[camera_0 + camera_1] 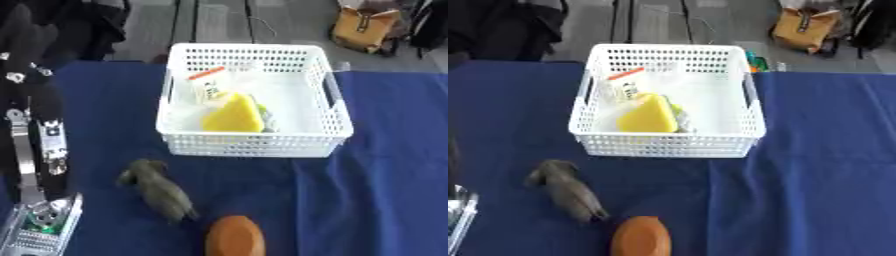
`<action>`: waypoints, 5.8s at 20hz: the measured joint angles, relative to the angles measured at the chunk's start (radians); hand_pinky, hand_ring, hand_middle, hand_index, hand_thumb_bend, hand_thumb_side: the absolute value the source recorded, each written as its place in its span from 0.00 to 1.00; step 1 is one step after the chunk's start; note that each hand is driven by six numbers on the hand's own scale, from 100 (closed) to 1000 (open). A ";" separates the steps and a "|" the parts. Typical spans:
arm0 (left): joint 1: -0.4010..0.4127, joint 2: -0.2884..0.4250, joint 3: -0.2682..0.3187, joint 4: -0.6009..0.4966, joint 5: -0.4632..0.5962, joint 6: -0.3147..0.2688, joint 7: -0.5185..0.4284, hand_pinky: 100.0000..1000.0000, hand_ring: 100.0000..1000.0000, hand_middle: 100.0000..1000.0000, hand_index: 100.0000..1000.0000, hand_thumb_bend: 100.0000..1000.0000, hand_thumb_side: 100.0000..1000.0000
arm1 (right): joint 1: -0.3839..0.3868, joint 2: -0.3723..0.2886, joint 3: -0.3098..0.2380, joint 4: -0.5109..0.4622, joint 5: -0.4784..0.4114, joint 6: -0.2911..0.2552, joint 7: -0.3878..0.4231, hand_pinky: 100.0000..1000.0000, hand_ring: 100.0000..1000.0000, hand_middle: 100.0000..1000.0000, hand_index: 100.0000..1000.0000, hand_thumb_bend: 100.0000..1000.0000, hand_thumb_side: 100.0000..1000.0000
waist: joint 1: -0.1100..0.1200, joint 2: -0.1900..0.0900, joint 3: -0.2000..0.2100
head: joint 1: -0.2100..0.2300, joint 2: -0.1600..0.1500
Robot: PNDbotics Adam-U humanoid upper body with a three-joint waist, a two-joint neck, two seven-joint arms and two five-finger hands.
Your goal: Pick up objects on the table and place them in the box.
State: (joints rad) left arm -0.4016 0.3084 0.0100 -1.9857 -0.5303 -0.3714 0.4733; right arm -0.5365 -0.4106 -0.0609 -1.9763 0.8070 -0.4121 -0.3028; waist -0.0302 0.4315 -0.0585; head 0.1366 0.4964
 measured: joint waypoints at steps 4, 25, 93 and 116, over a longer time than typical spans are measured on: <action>0.007 -0.002 0.000 0.000 -0.007 -0.010 -0.046 0.82 0.95 1.00 0.99 0.00 0.97 | 0.000 -0.014 0.011 0.000 -0.005 0.010 0.085 0.85 0.82 0.82 0.93 0.00 1.00 | 0.009 -0.021 0.011 | -0.006 0.048; 0.026 -0.020 0.000 0.000 -0.004 -0.019 -0.120 0.82 0.95 1.00 0.99 0.00 0.97 | -0.131 -0.089 0.114 0.030 -0.031 -0.037 0.532 0.81 0.85 0.88 0.99 0.08 0.92 | 0.008 -0.052 0.010 | -0.021 0.116; 0.049 -0.020 -0.001 0.000 0.012 0.006 -0.151 0.80 0.93 1.00 0.94 0.00 0.95 | -0.304 0.097 0.538 0.201 0.083 -0.168 0.840 0.85 0.99 1.00 1.00 0.30 0.46 | -0.024 -0.067 0.008 | -0.029 0.073; 0.049 -0.020 -0.007 0.000 0.020 0.010 -0.156 0.80 0.92 1.00 0.94 0.00 0.94 | -0.241 0.079 0.624 0.157 0.132 -0.172 0.836 0.88 0.98 1.00 1.00 0.31 0.43 | -0.033 -0.043 0.011 | -0.042 0.074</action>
State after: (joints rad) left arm -0.3528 0.2889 0.0035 -1.9857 -0.5107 -0.3615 0.3171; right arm -0.7771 -0.3319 0.5628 -1.8189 0.9395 -0.5836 0.5336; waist -0.0636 0.3882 -0.0473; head 0.0946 0.5704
